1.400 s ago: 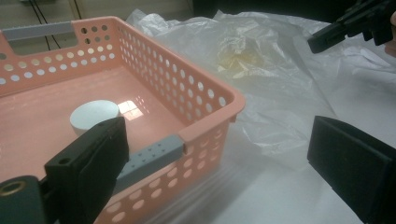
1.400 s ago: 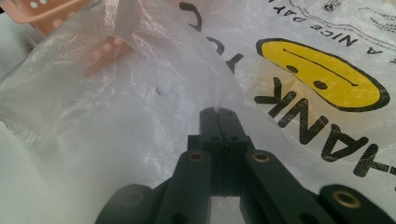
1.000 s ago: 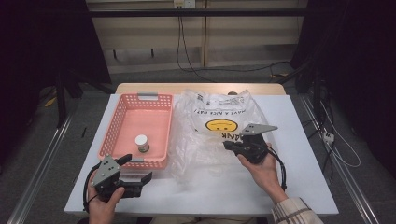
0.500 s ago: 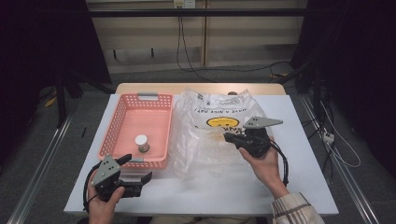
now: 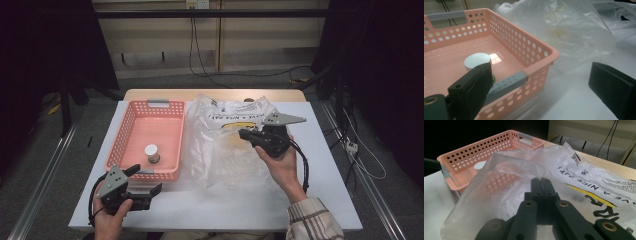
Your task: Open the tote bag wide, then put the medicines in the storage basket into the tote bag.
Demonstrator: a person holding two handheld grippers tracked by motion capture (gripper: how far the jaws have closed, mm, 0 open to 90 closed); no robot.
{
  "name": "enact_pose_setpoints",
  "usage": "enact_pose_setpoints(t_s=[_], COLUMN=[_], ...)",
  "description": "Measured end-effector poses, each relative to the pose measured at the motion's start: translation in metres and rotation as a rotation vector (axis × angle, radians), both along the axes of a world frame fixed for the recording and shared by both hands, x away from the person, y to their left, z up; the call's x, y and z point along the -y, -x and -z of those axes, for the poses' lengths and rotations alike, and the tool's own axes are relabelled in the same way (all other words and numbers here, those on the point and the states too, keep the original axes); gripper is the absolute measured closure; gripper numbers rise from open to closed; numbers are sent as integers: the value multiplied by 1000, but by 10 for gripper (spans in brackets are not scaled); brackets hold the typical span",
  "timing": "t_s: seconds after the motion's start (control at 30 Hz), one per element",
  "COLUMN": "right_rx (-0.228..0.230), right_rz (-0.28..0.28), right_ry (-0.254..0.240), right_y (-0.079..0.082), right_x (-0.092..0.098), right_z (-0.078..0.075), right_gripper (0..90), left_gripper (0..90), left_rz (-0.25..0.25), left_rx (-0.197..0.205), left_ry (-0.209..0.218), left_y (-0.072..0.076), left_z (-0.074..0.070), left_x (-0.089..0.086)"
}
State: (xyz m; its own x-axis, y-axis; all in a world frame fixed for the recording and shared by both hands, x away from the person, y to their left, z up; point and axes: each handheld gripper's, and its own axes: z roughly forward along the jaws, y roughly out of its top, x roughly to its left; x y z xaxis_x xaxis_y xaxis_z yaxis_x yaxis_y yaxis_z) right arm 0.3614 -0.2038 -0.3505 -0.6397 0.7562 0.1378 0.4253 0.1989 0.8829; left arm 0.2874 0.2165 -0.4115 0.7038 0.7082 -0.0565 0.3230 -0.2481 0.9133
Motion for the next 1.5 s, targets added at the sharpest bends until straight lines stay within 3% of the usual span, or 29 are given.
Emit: enact_pose_setpoints(t_s=[0.73,0.93,1.17,1.2,1.23,1.27,1.43,1.5], right_rx=[-4,1,-2,-2,0,3,11,12], right_rz=[-8,-18,-17,-17,-18,-19,-16,-10], right_ry=[-26,-16,-20,-20,-19,-27,-36,-45], right_y=[-3,-1,-3,-3,0,1,2,3], right_x=[2,2,3,3,4,5,9,11], right_z=[1,3,2,2,1,0,-1,-2], right_gripper=[900,900,900,900,900,900,900,900], left_gripper=[53,69,68,68,65,64,77,77], left_rz=[-29,-56,-55,-73,-85,-76,-79,-68], left_rx=[-29,-23,-55,-54,-51,-87,-103,-127], left_ry=[-18,-47,-74,-71,-93,-105,-121,-151], left_y=[-2,-18,-37,-40,-43,-50,-65,-75], left_z=[-4,-13,-20,-21,-23,-23,-23,-26], left_x=[-8,-9,-9,-8,-8,-7,-6,-6])
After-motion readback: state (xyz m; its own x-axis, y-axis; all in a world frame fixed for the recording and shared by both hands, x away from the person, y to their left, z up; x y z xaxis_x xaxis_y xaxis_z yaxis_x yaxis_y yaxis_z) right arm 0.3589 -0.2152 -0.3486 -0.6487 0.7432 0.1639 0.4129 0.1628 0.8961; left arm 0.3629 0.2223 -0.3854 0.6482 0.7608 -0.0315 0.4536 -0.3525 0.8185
